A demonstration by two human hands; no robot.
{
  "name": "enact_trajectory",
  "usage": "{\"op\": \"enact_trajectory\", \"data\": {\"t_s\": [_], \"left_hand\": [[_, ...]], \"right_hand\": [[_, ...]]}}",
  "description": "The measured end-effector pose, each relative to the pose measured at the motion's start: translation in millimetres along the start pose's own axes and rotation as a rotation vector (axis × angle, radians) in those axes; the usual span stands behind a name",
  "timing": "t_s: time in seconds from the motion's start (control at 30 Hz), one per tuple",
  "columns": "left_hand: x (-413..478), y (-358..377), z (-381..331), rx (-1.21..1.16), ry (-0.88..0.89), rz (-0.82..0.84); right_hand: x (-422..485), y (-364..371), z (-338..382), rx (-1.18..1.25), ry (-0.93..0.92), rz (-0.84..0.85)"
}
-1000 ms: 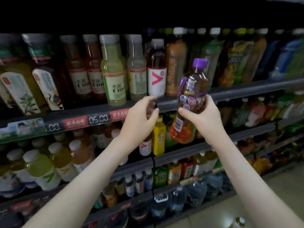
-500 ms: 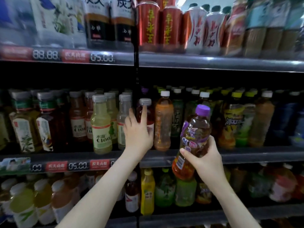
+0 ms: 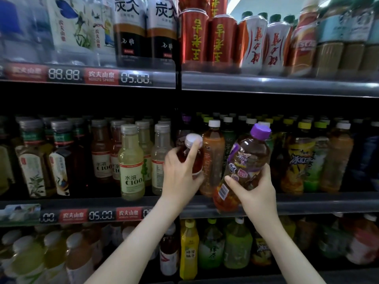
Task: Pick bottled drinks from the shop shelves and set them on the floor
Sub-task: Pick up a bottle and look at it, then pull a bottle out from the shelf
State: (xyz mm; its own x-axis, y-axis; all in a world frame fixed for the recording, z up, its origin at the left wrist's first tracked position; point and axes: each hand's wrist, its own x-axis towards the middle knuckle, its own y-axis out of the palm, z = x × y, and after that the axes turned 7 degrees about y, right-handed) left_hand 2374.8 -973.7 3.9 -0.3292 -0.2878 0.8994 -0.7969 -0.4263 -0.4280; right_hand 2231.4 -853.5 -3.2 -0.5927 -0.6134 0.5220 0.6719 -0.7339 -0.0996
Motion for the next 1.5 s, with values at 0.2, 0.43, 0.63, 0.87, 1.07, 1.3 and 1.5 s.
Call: {"op": "enact_trajectory", "data": {"t_s": [0.2,0.43,0.63,0.87,1.07,1.3,1.5], "left_hand": [[-30,-12,0,-0.196,-0.024,-0.178],[-42,-51,15,-0.362,-0.102,-0.434],[-40,-108,37,-0.428,-0.183,-0.417],[-49,-134,62,-0.464,-0.394,-0.344],[-63,-138,75,-0.496,-0.438,-0.316],[-77,-140,67,-0.56,-0.458,-0.197],[-118,-135,62,-0.648,-0.483,-0.041]], "right_hand": [[-1,26,9,0.112,-0.085,-0.047],[-7,65,11,0.118,-0.139,-0.027],[-1,107,6,0.066,-0.099,0.007],[11,148,4,-0.077,-0.028,0.014],[26,158,4,-0.281,0.092,-0.019],[-2,149,4,-0.379,0.063,0.031],[-103,146,11,-0.159,-0.146,0.344]]}}
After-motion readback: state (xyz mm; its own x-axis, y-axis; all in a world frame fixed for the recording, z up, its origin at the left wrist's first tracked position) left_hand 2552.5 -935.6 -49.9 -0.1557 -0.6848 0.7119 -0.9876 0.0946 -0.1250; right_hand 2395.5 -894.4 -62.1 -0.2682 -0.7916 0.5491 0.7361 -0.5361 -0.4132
